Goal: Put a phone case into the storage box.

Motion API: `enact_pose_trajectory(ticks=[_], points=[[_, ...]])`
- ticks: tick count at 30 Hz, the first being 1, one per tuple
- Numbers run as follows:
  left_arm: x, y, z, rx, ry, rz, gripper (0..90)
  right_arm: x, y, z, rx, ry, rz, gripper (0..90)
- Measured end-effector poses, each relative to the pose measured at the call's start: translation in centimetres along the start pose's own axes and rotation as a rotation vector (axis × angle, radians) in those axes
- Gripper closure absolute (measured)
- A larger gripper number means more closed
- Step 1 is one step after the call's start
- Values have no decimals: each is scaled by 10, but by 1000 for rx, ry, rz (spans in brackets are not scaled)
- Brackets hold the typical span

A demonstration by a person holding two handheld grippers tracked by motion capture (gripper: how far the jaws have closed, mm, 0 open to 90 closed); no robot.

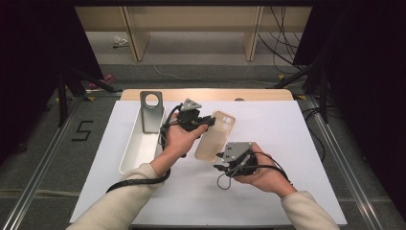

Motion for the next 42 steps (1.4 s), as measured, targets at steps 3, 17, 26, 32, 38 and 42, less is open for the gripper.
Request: enact_pose_trajectory(ticks=[3, 17, 26, 32, 38, 42], points=[[5, 3, 0, -26, -35, -15, 816, 2, -4, 3, -53, -20, 35, 480], [35, 14, 6, -80, -144, -27, 815, 12, -18, 18, -240, -82, 136, 243], [59, 21, 12, -64, -200, -16, 816, 16, -23, 27, -315, -119, 145, 202], [73, 27, 17, -46, -226, -16, 817, 24, -27, 36, -349, -131, 167, 196], [84, 31, 17, -50, -245, -23, 817, 32, -30, 44, -383, -142, 192, 186], [90, 34, 18, -40, -252, -22, 817, 36, -29, 48, -397, -145, 206, 187]])
Point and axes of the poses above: each handheld gripper's, and its own axes: x roughly backward along the jaws, z roughly out of its underside, y roughly to its left, the point moved 1 cm from there along -x, roughly forward along the jaws, and after that the axes turned 1 degree about x, right-handed, at the moved point
